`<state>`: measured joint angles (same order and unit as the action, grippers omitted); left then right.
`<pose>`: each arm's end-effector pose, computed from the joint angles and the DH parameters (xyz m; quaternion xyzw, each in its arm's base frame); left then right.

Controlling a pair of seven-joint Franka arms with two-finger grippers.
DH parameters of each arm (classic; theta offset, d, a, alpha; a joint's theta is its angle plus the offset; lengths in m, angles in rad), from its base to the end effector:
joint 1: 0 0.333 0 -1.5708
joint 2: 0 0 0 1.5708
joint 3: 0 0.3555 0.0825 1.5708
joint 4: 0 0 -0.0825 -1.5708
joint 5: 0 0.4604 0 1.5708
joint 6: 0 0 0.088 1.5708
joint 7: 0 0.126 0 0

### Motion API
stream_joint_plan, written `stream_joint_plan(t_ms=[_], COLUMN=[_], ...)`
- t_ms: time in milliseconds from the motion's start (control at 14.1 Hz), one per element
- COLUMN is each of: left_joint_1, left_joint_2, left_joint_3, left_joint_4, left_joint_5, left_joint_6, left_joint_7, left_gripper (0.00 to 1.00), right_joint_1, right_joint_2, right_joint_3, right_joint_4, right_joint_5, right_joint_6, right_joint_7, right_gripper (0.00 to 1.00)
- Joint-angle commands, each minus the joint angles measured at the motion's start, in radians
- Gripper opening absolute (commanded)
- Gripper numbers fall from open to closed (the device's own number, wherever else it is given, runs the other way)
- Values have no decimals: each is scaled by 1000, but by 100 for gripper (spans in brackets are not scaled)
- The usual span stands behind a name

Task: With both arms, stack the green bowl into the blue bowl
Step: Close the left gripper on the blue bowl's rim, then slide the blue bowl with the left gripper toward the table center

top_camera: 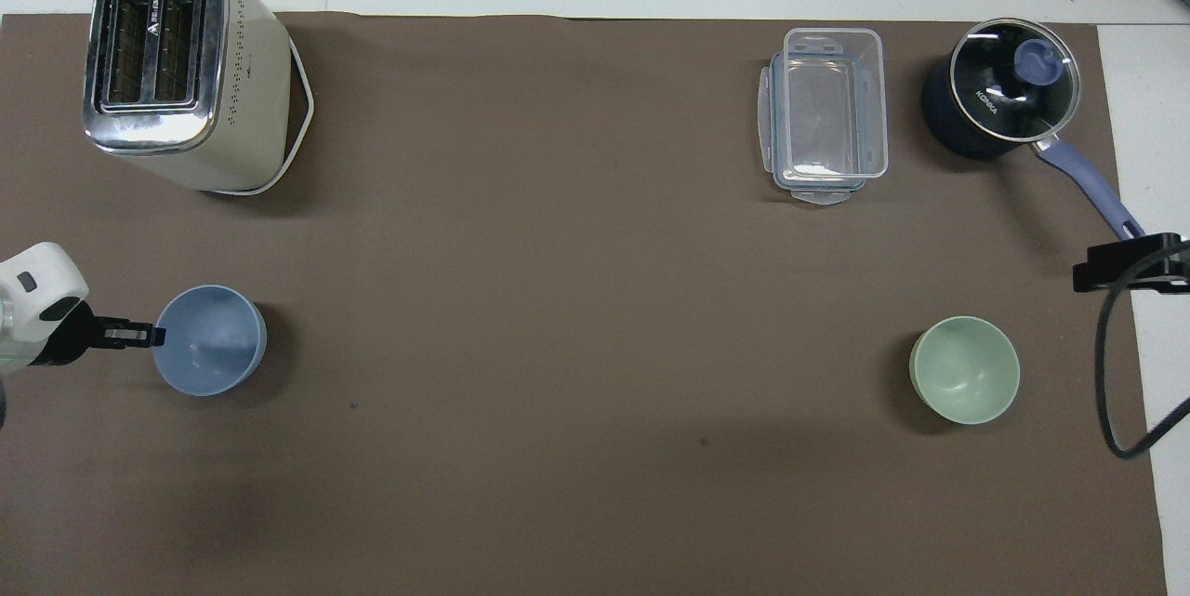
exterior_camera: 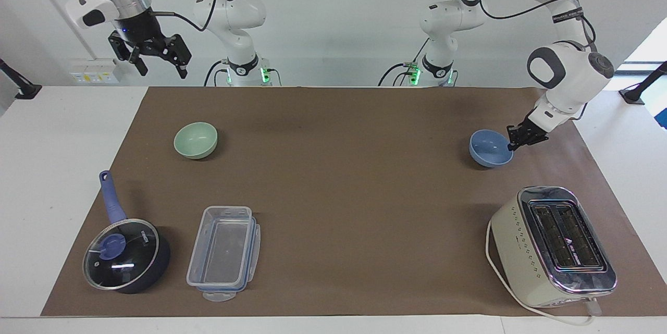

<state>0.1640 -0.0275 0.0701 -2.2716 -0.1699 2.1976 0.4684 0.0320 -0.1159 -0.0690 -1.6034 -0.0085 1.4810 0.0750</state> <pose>0.5531 0.1231 0.3386 0.9952 -0.0655 0.0017 0.0723 0.5795 -0.0252 0.6894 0.9984 -0.0561 -0.0034 0.0003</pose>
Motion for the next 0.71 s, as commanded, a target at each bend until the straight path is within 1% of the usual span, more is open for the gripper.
stream_joint_plan(t_ms=[0,71,213,496,638], left_joint_1=[-15,-35,-124,-390,-498], left_joint_2=[-80,-94,-104,-98,-88], left_joint_3=[-12,-25,-45,-52,-52], left_joint_4=[20,20,20,27,40], left_joint_5=[-14,-14,-7,13,13], left_joint_6=[-71,-79,-76,-35,2], left_joint_7=[-34,-72,-198,-538,-684], left_gripper=[0,0,0,0,0], right_joint_1=[-12,-12,-12,-12,-15], right_joint_2=[-21,-21,-21,-21,-21], right_joint_3=[8,8,6,1,-3], right_joint_4=[-21,-21,-21,-21,-23], right_joint_5=[-1,-1,-4,-1,-13], right_joint_6=[-1,-1,-1,-2,-10], right_joint_7=[-21,-21,-18,-21,-26], right_gripper=[100,100,100,100,100])
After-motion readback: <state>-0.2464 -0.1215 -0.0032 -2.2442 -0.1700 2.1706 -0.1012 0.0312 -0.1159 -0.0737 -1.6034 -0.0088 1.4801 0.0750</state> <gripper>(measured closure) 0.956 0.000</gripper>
